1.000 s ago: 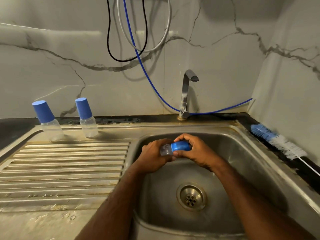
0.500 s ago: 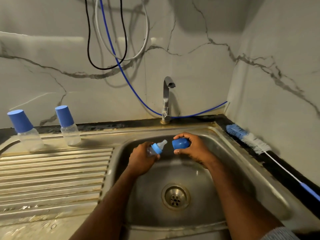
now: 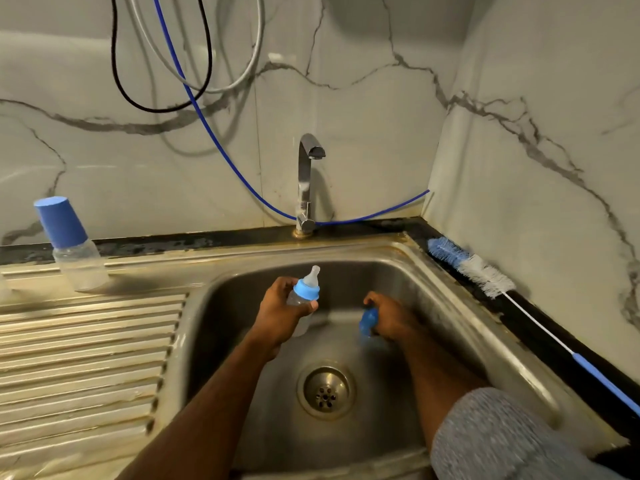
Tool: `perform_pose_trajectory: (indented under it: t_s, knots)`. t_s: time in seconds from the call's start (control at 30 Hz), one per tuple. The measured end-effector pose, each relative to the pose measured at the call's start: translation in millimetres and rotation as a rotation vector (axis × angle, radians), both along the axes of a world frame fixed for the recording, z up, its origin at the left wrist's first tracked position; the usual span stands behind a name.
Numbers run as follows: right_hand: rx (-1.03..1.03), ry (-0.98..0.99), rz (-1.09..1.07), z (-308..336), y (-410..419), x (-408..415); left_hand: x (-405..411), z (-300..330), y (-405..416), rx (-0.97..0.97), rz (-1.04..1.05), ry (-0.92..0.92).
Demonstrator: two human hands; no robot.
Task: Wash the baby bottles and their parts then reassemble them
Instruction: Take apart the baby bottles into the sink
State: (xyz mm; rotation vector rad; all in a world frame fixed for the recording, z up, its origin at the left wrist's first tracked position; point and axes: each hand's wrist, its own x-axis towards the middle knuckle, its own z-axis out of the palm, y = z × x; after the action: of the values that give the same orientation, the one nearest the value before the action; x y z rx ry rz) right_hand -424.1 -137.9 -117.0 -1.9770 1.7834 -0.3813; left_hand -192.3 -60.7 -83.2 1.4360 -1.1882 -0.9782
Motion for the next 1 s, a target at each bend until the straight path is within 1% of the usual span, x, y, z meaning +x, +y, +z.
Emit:
perform_pose_trajectory:
  t_s: [0.13,0.3,0.47,0.57,0.6,0.63,0.7,0.77,0.83,0.87,0.9,1.0]
  knots:
    - [-0.001,0.13,-0.016,-2.1,1.5,-3.4,0.6,-3.8,-2.8,0.038,0.02,0.032]
    - [0.059,0.236,0.028,-3.4,-1.5,-5.2,-3.8,-3.1,-2.9,0.023,-0.065,-0.022]
    - [0.021,0.271,0.024,-4.2,0.9,-4.5,-6.1,5.1,1.7,0.006,-0.092,-0.034]
    - [-0.035,0.269,0.048,1.0,1.7,0.3,-4.5,7.0,2.8,-0.007,-0.063,-0.036]
    - [-0.067,0.224,0.029,4.0,-0.3,4.4,-3.3,7.3,2.4,-0.019,-0.044,-0.039]
    - [-0.091,0.139,-0.001,9.6,-2.8,10.1,-1.9,7.6,1.7,-0.032,-0.019,-0.049]
    - [-0.081,-0.172,-0.043,28.7,-9.5,25.3,2.7,7.7,-0.2,-0.054,0.035,-0.083]
    - [-0.022,-0.513,-0.02,54.4,-9.0,41.9,7.2,7.3,-1.7,-0.073,0.077,-0.123]
    - [0.045,-0.713,0.053,74.5,1.2,54.1,10.4,6.6,-1.7,-0.092,0.11,-0.155]
    - [0.069,-0.746,0.103,79.2,7.4,59.1,11.3,6.6,-1.2,-0.111,0.119,-0.175]
    - [0.077,-0.718,0.143,80.7,13.6,63.8,11.6,6.9,-0.8,-0.139,0.118,-0.207]
    - [0.084,-0.557,0.22,74.8,27.2,79.4,10.9,6.9,-1.1,-0.235,0.061,-0.347]
